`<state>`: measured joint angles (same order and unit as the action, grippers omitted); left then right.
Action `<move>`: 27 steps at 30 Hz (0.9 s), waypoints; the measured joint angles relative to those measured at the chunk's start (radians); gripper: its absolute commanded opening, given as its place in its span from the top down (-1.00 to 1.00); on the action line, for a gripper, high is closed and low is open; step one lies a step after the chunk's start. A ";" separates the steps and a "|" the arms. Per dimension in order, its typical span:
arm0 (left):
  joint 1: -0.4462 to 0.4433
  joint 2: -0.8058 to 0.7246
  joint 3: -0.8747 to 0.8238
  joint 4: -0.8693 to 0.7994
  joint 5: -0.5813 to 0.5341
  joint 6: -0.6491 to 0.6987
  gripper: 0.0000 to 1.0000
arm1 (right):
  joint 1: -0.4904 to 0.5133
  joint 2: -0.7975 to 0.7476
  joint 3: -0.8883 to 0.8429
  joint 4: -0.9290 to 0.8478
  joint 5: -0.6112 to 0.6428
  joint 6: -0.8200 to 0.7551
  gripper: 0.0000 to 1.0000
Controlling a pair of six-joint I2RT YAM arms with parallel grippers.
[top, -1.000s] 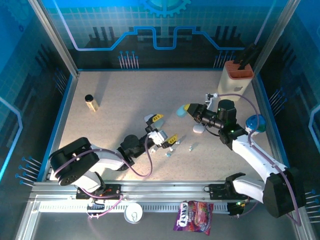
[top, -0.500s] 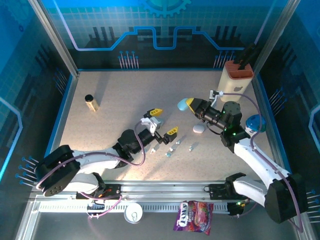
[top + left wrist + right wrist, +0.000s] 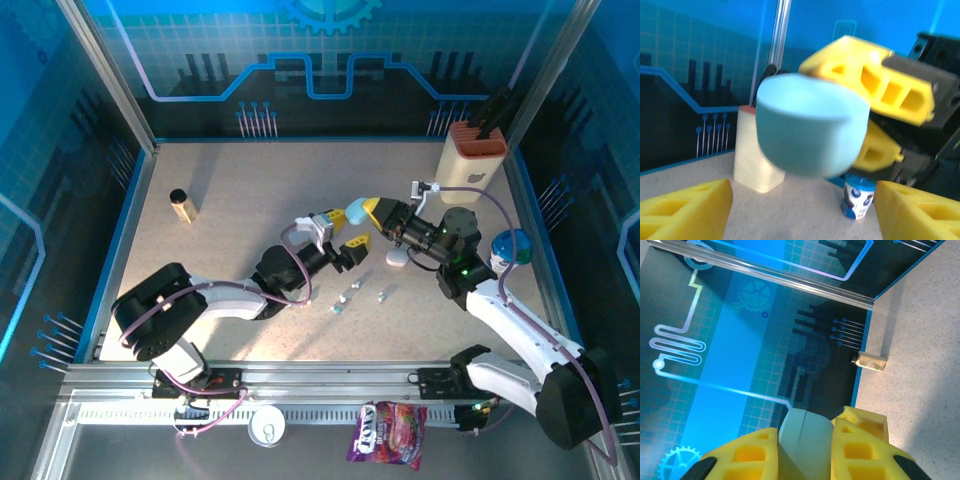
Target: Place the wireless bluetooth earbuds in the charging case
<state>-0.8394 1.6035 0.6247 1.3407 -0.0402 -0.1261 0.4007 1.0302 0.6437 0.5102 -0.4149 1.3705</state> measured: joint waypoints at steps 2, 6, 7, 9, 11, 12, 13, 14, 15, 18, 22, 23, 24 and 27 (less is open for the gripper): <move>0.004 0.000 0.013 0.011 0.016 -0.006 -0.31 | 0.000 -0.001 -0.010 0.027 0.008 0.016 1.00; 0.006 0.001 0.022 0.019 0.035 -0.006 -0.21 | 0.000 -0.002 -0.026 0.045 0.016 0.033 1.00; 0.006 0.001 0.023 0.020 0.038 -0.006 -0.17 | 0.000 -0.002 -0.027 0.045 0.016 0.034 1.00; 0.006 0.002 0.024 0.020 0.039 -0.005 -0.11 | 0.000 -0.002 -0.029 0.045 0.016 0.037 1.00; 0.007 0.004 0.027 0.020 0.039 -0.003 -0.05 | 0.000 -0.002 -0.030 0.045 0.015 0.040 1.00; 0.008 0.006 0.029 0.021 0.040 -0.004 -0.02 | 0.000 -0.002 -0.031 0.046 0.015 0.041 1.00; 0.009 0.008 0.031 0.020 0.042 -0.003 0.03 | 0.000 -0.002 -0.031 0.047 0.015 0.044 1.00; 0.010 0.013 0.034 0.020 0.042 -0.003 0.05 | 0.000 -0.002 -0.032 0.050 0.015 0.044 1.00; 0.011 0.016 0.037 0.020 0.044 -0.003 0.06 | 0.000 -0.002 -0.032 0.051 0.015 0.044 1.00; 0.012 0.019 0.041 0.019 0.050 -0.004 0.08 | 0.000 -0.002 -0.032 0.053 0.015 0.044 1.00; 0.012 0.019 0.041 0.019 0.050 -0.004 0.11 | 0.000 -0.002 -0.035 0.059 0.014 0.044 1.00; 0.012 0.019 0.041 0.019 0.050 -0.004 0.11 | 0.000 -0.002 -0.035 0.059 0.014 0.044 1.00; 0.012 0.019 0.041 0.019 0.050 -0.004 0.11 | 0.000 -0.002 -0.035 0.060 0.014 0.044 1.00; 0.012 0.019 0.041 0.019 0.050 -0.004 0.10 | 0.000 -0.002 -0.035 0.059 0.014 0.044 1.00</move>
<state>-0.8272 1.6226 0.6655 1.3598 0.0093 -0.1299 0.4011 1.0286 0.6090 0.5694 -0.4004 1.4143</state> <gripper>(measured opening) 0.447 0.189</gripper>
